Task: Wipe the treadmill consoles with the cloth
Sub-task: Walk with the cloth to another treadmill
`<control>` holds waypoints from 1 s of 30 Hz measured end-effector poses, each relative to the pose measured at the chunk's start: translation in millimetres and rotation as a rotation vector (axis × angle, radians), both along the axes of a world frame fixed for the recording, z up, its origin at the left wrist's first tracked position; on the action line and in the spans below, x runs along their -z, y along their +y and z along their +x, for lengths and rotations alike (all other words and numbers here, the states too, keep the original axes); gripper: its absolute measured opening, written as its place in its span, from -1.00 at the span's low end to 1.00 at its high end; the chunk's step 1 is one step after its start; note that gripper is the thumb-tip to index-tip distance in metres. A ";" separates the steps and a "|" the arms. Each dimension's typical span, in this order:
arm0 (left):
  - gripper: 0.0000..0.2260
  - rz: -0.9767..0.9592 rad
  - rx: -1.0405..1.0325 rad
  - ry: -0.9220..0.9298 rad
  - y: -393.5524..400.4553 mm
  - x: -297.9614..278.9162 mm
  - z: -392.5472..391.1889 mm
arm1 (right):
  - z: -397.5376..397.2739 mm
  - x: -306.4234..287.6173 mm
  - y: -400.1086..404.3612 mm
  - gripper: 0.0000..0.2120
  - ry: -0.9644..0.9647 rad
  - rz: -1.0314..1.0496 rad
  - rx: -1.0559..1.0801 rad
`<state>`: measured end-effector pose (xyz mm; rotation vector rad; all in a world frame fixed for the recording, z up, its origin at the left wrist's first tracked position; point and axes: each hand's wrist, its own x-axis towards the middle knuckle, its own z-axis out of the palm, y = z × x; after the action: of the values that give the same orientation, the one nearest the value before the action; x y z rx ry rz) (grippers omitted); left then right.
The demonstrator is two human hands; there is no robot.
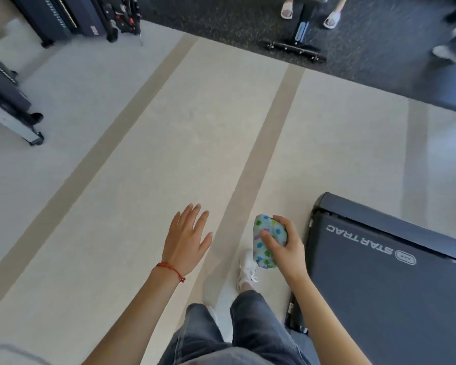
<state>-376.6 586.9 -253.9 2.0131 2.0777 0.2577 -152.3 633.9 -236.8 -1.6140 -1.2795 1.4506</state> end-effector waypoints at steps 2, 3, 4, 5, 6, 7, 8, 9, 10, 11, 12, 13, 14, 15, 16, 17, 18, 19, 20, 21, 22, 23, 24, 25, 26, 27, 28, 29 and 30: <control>-0.54 0.010 0.051 -0.003 40.3 3.6 7.6 | 9.6 2.7 25.7 -0.68 0.000 -0.004 0.060; -0.54 0.010 0.072 -0.003 61.2 5.3 11.4 | 14.3 4.1 40.1 -0.69 -0.001 -0.002 0.085; -0.55 0.008 0.092 -0.002 81.9 7.2 15.7 | 19.1 5.5 55.3 -0.69 -0.004 0.000 0.106; -0.54 0.004 0.114 0.000 102.9 8.5 20.4 | 23.5 6.1 72.1 -0.69 -0.007 0.001 0.125; -0.54 0.005 0.131 0.001 122.2 9.0 24.9 | 27.3 5.7 88.0 -0.70 -0.011 0.003 0.139; -0.53 0.004 0.149 0.002 141.2 8.3 29.6 | 31.2 4.6 104.3 -0.70 -0.015 0.004 0.153; -0.51 0.000 0.169 0.002 161.9 6.6 34.7 | 35.9 3.4 121.7 -0.70 -0.014 0.007 0.167; -0.46 -0.002 0.187 0.002 181.6 3.9 39.9 | 40.7 1.4 138.4 -0.69 -0.011 0.010 0.174; -0.42 -0.002 0.207 0.002 201.5 0.7 45.3 | 45.6 -1.1 155.4 -0.69 -0.009 0.016 0.176; -0.39 0.006 0.225 0.003 221.8 -2.3 50.2 | 49.6 -4.0 172.7 -0.69 -0.006 0.020 0.177; -0.39 0.018 0.239 0.002 242.3 -4.9 54.9 | 53.5 -6.1 189.9 -0.69 -0.002 0.022 0.183; -0.39 0.021 0.250 -0.004 262.2 -7.1 59.2 | 56.9 -8.3 206.6 -0.69 0.001 0.022 0.192; -0.41 0.023 0.261 -0.008 280.5 -9.0 62.8 | 59.5 -10.5 222.1 -0.69 0.003 0.022 0.207; -0.43 0.026 0.270 -0.008 297.5 -10.4 65.6 | 61.0 -12.5 237.0 -0.69 0.003 0.024 0.222; -0.44 0.031 0.282 -0.006 313.8 -10.9 68.1 | 62.4 -13.4 251.0 -0.69 0.000 0.027 0.238; -0.43 0.031 0.296 -0.004 330.0 -11.1 69.8 | 63.6 -13.0 264.9 -0.69 -0.001 0.027 0.255; -0.41 0.031 0.314 -0.003 346.6 -11.3 71.4 | 64.8 -11.8 278.5 -0.68 0.000 0.025 0.275; -0.40 0.030 0.332 -0.004 363.4 -10.9 72.1 | 65.5 -10.9 292.0 -0.69 0.001 0.021 0.293; -0.39 0.034 0.354 -0.004 380.7 -9.7 72.6 | 65.6 -9.9 305.3 -0.69 -0.001 0.018 0.311; -0.40 0.035 0.379 -0.004 399.1 -8.0 73.1 | 65.6 -8.4 318.7 -0.69 -0.003 0.017 0.332; -0.42 0.037 0.406 -0.008 418.3 -5.8 73.7 | 65.4 -6.2 332.2 -0.69 -0.006 0.018 0.357; -0.46 0.042 0.431 -0.016 437.5 -3.5 74.3 | 65.2 -4.8 345.5 -0.69 -0.008 0.019 0.386; -0.49 0.047 0.456 -0.024 456.4 -1.6 74.9 | 65.4 -4.5 358.5 -0.69 -0.011 0.019 0.417; -0.49 0.047 0.480 -0.029 474.8 -0.9 75.1 | 65.1 -4.6 371.7 -0.69 -0.014 0.023 0.449; -0.46 0.050 0.508 -0.029 494.1 -1.0 75.1 | 64.7 -5.0 385.1 -0.70 -0.019 0.029 0.481; -0.42 0.054 0.535 -0.030 514.3 -2.4 75.8 | 64.6 -5.2 398.7 -0.70 -0.025 0.033 0.512; -0.40 0.059 0.566 -0.039 534.2 -4.2 77.1 | 64.7 -5.4 411.7 -0.70 -0.031 0.033 0.543; -0.39 0.063 0.599 -0.043 553.0 -5.6 78.5 | 64.6 -5.9 424.3 -0.71 -0.038 0.032 0.574; -0.39 0.070 0.630 -0.039 570.1 -6.3 80.2 | 64.5 -6.0 436.2 -0.71 -0.045 0.033 0.604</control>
<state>-296.4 1157.0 -247.6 2.5467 1.3264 0.2458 -87.8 1070.1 -230.8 -1.8094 -0.7302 1.0140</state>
